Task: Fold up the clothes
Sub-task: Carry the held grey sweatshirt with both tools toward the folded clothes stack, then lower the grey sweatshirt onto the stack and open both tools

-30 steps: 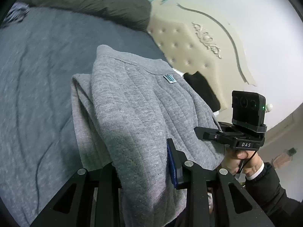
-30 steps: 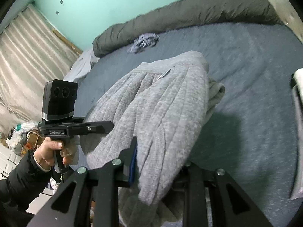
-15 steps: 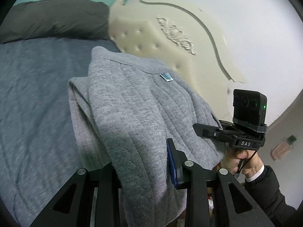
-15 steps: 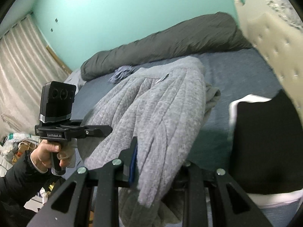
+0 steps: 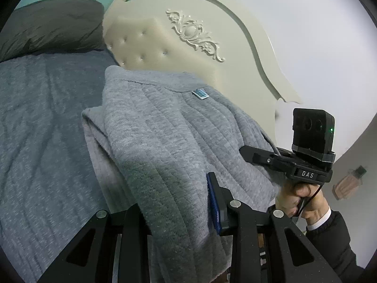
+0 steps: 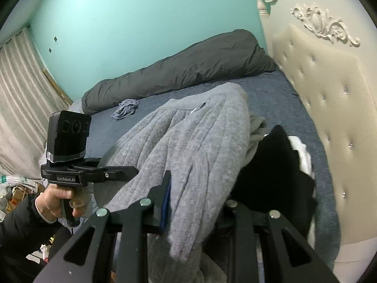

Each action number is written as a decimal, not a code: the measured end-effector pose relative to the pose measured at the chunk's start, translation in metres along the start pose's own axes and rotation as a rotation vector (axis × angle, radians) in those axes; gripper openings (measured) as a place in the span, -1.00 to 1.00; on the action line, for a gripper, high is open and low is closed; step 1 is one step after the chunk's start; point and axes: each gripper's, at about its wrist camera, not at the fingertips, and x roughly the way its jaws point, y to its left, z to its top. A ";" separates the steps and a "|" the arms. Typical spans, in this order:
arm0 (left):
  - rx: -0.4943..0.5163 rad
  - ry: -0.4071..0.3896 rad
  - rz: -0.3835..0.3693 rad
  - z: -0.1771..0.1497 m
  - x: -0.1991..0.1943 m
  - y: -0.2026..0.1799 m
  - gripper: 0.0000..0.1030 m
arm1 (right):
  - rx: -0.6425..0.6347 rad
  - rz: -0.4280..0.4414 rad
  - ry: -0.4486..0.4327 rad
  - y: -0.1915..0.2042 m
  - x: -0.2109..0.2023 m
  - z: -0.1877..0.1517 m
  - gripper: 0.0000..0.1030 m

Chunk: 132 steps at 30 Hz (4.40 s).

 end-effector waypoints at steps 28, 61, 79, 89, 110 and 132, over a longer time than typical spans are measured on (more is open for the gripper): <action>-0.056 0.047 0.022 0.006 0.111 0.009 -0.39 | 0.085 -0.026 -0.001 -0.124 0.012 -0.033 -0.51; -0.057 0.069 0.102 0.003 0.113 0.004 -0.18 | 0.170 -0.317 -0.208 -0.077 -0.022 -0.043 -0.80; 0.175 0.068 0.209 0.007 0.089 -0.047 -0.16 | 0.254 -0.355 -0.186 -0.110 -0.007 -0.061 -0.95; 0.183 0.100 0.237 -0.009 0.117 -0.040 -0.21 | 0.286 -0.355 -0.166 -0.139 0.011 -0.083 -0.97; 0.187 0.082 0.263 -0.007 0.109 -0.041 -0.22 | 0.278 -0.329 -0.225 -0.118 -0.003 -0.081 -0.97; 0.273 0.129 0.285 -0.044 0.104 -0.059 -0.22 | 0.288 -0.342 -0.211 -0.110 -0.009 -0.117 -1.00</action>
